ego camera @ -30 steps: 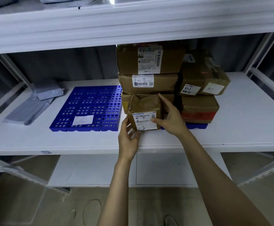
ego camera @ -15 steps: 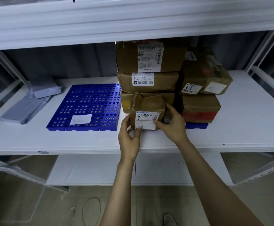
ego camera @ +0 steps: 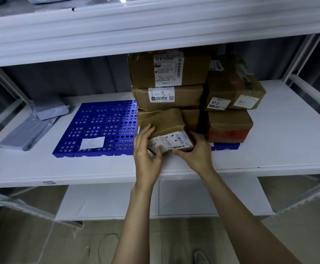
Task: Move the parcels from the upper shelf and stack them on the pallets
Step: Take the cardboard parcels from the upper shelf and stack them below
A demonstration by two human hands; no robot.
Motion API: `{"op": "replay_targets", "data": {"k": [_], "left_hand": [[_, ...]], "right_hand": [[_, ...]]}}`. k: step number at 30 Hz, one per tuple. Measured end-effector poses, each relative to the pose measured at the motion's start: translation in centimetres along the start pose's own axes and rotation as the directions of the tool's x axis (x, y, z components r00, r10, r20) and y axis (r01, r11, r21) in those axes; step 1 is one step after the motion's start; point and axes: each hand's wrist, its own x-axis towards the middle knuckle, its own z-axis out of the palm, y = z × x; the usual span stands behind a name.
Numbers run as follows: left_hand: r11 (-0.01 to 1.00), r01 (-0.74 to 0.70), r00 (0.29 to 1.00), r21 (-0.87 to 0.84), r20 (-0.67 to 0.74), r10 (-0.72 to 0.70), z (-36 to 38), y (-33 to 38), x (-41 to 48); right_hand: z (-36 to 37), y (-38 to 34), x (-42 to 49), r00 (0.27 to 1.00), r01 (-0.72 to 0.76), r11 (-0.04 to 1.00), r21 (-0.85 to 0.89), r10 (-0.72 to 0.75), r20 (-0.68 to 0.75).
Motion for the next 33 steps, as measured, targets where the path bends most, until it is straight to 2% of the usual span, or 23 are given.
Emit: {"op": "replay_targets", "data": {"k": [2, 6, 9, 11, 17, 22, 27, 33], "left_hand": [[1.000, -0.011, 1.000, 0.006, 0.005, 0.011, 0.4, 0.2, 0.1], [0.999, -0.002, 0.999, 0.050, -0.038, 0.004, 1.2, 0.1, 0.2], [0.989, 0.145, 0.982, 0.030, -0.126, -0.140, 1.6, -0.2, 0.0], [0.973, 0.233, 0.964, 0.002, -0.134, -0.230, 1.6, -0.3, -0.2], [0.949, 0.314, 0.939, -0.030, -0.141, -0.315, 1.8, -0.3, -0.7], [0.956, 0.292, 0.938, -0.011, -0.195, -0.288, 1.6, -0.7, -0.6], [0.942, 0.334, 0.924, -0.023, -0.188, -0.332, 1.8, -0.8, -0.8], [0.935, 0.354, 0.915, -0.016, -0.202, -0.350, 1.7, -0.9, -0.9]], "right_hand": [[0.1, 0.5, 0.1, 1.000, -0.010, 0.994, -0.112, 0.007, -0.026], [0.2, 1.2, 0.0, 0.999, -0.032, 0.985, -0.172, 0.026, -0.035], [0.2, 1.5, -0.3, 0.997, -0.039, 0.977, -0.211, 0.024, -0.070], [-0.1, 1.4, -0.4, 0.996, -0.036, 0.973, -0.226, 0.017, -0.089], [0.0, 1.2, -0.8, 0.998, 0.013, 0.978, -0.210, -0.027, -0.065], [0.0, 2.0, -0.6, 0.998, 0.064, 0.978, -0.200, -0.066, -0.004], [0.0, 2.1, -0.7, 0.996, 0.056, 0.975, -0.217, -0.069, -0.055], [-0.7, 2.5, -1.0, 0.989, 0.130, 0.987, -0.099, -0.136, -0.056]]}}
